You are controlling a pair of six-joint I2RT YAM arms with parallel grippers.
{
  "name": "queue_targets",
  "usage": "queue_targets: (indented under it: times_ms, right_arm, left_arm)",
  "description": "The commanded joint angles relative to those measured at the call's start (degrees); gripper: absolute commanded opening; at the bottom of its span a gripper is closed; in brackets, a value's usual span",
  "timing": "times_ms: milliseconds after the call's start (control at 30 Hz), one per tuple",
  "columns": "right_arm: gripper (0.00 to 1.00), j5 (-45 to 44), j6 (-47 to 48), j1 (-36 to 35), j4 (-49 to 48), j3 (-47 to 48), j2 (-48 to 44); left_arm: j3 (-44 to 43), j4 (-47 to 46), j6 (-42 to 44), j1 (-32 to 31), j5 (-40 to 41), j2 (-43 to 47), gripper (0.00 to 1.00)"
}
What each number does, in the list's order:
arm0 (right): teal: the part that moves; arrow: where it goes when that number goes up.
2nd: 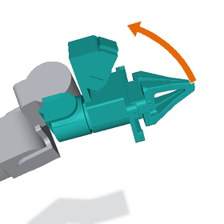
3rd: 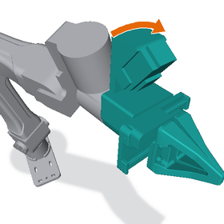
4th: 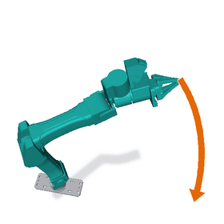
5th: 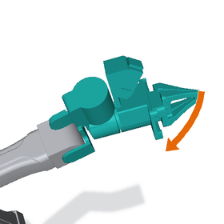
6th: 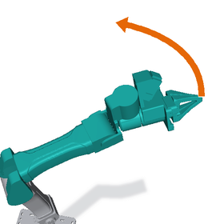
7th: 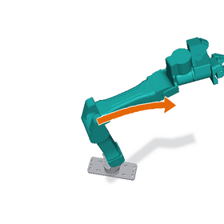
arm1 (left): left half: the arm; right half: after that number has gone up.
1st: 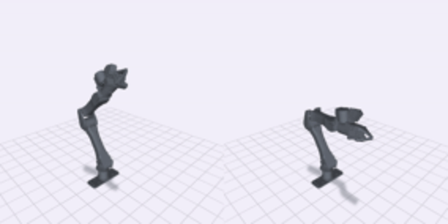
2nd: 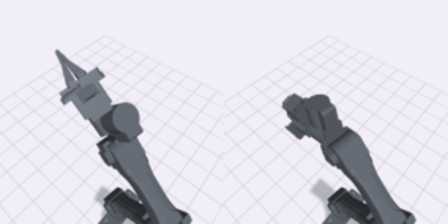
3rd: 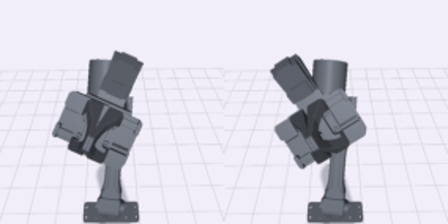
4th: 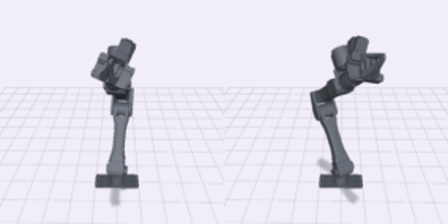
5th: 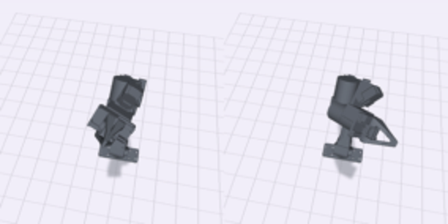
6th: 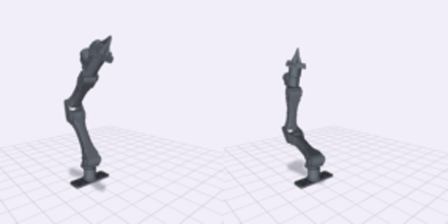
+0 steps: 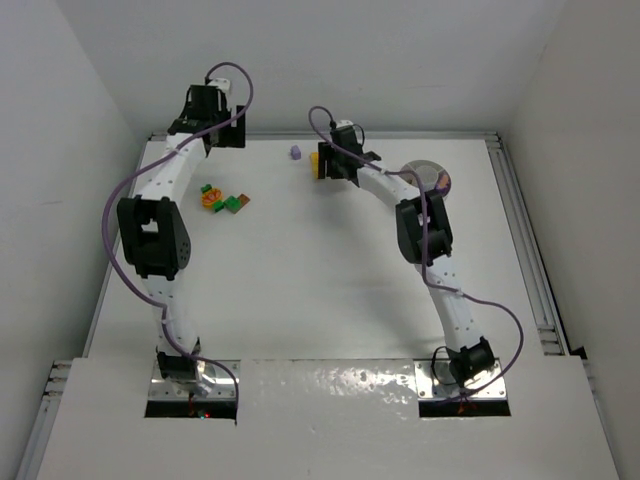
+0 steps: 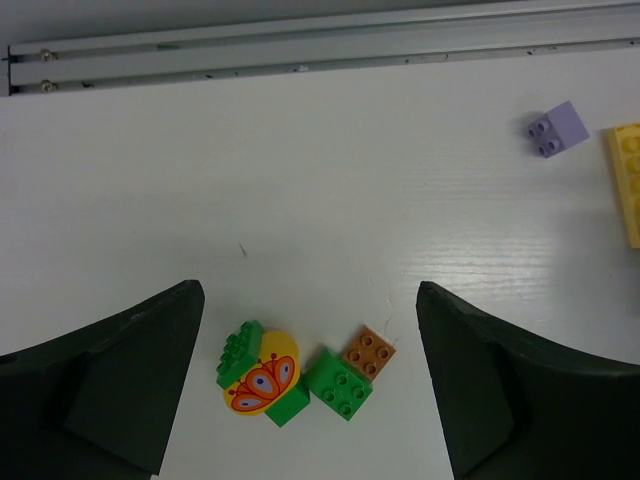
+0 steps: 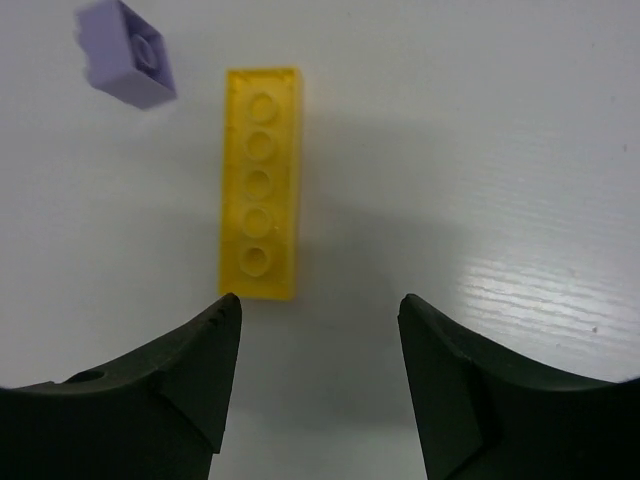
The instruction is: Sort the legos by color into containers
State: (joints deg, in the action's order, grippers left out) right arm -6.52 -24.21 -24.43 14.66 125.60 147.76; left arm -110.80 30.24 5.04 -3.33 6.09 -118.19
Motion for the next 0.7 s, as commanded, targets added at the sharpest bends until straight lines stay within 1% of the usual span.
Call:
queue_targets:
  times_ms: [0, 167, 333, 400, 467, 500, 567, 633, 667]
  right_arm:
    - [0.63, -3.58, 0.56, -1.32, -3.05, 2.02, -0.99]
    - [0.63, -3.32, 0.65, -3.08, -3.58, 1.66, 1.47]
    - [0.63, -3.67, 0.3, -4.58, -3.76, 5.0, 5.42]
    - [0.62, -5.33, 0.39, -5.02, -3.32, 5.8, 5.87]
    - [0.62, -7.0, 1.17, -5.72, -4.54, 4.57, 5.78]
    - [0.62, -9.27, 1.27, -5.9, -4.81, 4.83, 5.96]
    - [0.6, -11.4, 1.27, -6.07, -4.72, 7.01, 7.79]
    - [0.55, -13.25, 1.18, -6.16, -3.85, 8.77, 9.11]
    - [0.5, -14.56, 0.92, -6.33, -3.93, 8.96, 9.47]
  left_arm:
    - [0.06, -0.71, 0.94, 0.26, 0.68, 3.67, 0.86]
    - [0.24, -0.36, 0.76, 0.87, -1.25, 3.06, 0.86]
    - [0.06, -0.44, 0.06, 1.84, -2.39, 2.61, 0.86]
    - [0.06, -0.44, 0.06, 2.19, -2.48, 2.53, 0.86]
    - [0.06, -0.44, 0.06, 2.63, -2.66, 2.53, 0.86]
    - [0.06, -0.44, -0.03, 2.72, -2.66, 2.53, 0.86]
    - [-0.11, -0.36, -0.38, 3.07, -3.09, 2.44, 0.86]
    - [-0.29, -0.18, -0.82, 3.24, -3.54, 2.44, 0.86]
    - [-0.46, -0.09, -0.91, 3.25, -4.06, 2.44, 0.86]
